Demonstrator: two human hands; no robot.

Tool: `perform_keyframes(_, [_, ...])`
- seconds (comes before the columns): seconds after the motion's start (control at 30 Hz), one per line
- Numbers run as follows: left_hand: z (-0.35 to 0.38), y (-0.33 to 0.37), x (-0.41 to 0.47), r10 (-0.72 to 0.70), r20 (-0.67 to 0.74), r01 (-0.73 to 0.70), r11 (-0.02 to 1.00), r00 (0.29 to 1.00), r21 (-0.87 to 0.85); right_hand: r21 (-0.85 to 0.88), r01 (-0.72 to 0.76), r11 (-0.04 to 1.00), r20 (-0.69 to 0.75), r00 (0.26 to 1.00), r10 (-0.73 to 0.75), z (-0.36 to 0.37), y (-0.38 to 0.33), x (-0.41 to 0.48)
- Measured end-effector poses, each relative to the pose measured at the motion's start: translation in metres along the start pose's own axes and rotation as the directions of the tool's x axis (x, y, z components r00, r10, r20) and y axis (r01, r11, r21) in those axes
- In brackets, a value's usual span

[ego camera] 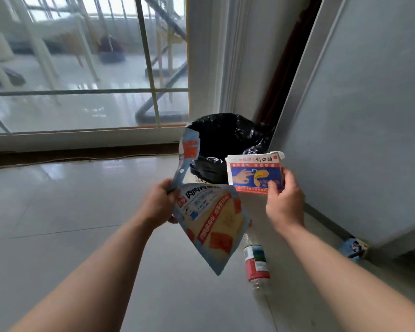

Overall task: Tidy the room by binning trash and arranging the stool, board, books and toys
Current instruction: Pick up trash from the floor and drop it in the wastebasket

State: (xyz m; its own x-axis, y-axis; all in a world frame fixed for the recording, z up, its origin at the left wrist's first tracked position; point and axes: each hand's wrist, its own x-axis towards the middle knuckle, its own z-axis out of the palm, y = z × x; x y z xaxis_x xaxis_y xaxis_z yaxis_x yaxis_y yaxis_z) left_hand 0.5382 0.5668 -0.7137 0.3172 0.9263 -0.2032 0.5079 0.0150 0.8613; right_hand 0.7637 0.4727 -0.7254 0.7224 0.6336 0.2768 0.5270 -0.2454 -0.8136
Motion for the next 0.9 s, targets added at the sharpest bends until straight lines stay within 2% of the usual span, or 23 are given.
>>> perform_keyframes(0.17, [-0.026, 0.078, 0.016, 0.014, -0.16, -0.054, 0.967, 0.987, -0.248, 0.024, 0.048, 0.999, -0.13, 0.991, -0.045, -0.034, -0.052, 0.063])
perform_keyframes(0.27, [-0.038, 0.122, 0.027, -0.01, -0.224, -0.081, 0.917, 0.974, -0.391, 0.021, 0.041, 0.999, -0.131, 0.991, -0.038, -0.051, -0.077, 0.096])
perform_keyframes(0.33, [-0.04, 0.143, 0.036, -0.018, -0.275, -0.093, 0.919, 0.961, -0.383, 0.009, 0.024, 1.0, -0.096, 0.995, -0.023, -0.059, -0.087, 0.111])
perform_keyframes(0.47, [-0.025, 0.155, 0.069, -0.014, -0.38, -0.07, 0.976, 0.925, -0.208, -0.012, -0.028, 1.0, -0.015, 0.999, 0.028, -0.056, -0.094, 0.129])
perform_keyframes(0.53, [-0.012, 0.153, 0.089, -0.023, -0.407, -0.032, 0.991, 0.913, -0.127, -0.025, -0.041, 0.999, 0.017, 0.999, 0.041, -0.042, -0.092, 0.136])
perform_keyframes(0.63, [0.009, 0.142, 0.122, 0.037, -0.407, -0.054, 0.998, 0.913, -0.03, -0.063, -0.059, 0.996, 0.052, 0.997, 0.063, -0.013, -0.079, 0.144])
perform_keyframes(0.73, [0.029, 0.125, 0.151, 0.157, -0.28, -0.12, 0.982, 0.947, 0.144, -0.105, -0.059, 0.993, 0.045, 0.997, 0.064, 0.025, -0.055, 0.151])
perform_keyframes(0.8, [0.044, 0.108, 0.167, 0.156, -0.123, -0.119, 0.957, 0.98, 0.264, -0.147, -0.025, 0.989, 0.066, 0.997, 0.035, 0.05, -0.038, 0.155])
perform_keyframes(0.83, [0.05, 0.1, 0.174, 0.128, -0.028, -0.108, 0.919, 0.991, 0.38, -0.205, 0.026, 0.978, 0.141, 0.99, 0.003, 0.063, -0.03, 0.157])
perform_keyframes(0.87, [0.056, 0.091, 0.179, 0.08, 0.066, -0.102, 0.846, 0.995, 0.523, -0.307, 0.101, 0.946, 0.282, 0.959, -0.011, 0.076, -0.02, 0.158])
perform_keyframes(0.9, [0.061, 0.086, 0.183, 0.024, 0.132, -0.103, 0.763, 0.991, 0.639, -0.414, 0.184, 0.891, 0.432, 0.902, 0.015, 0.087, -0.013, 0.158])
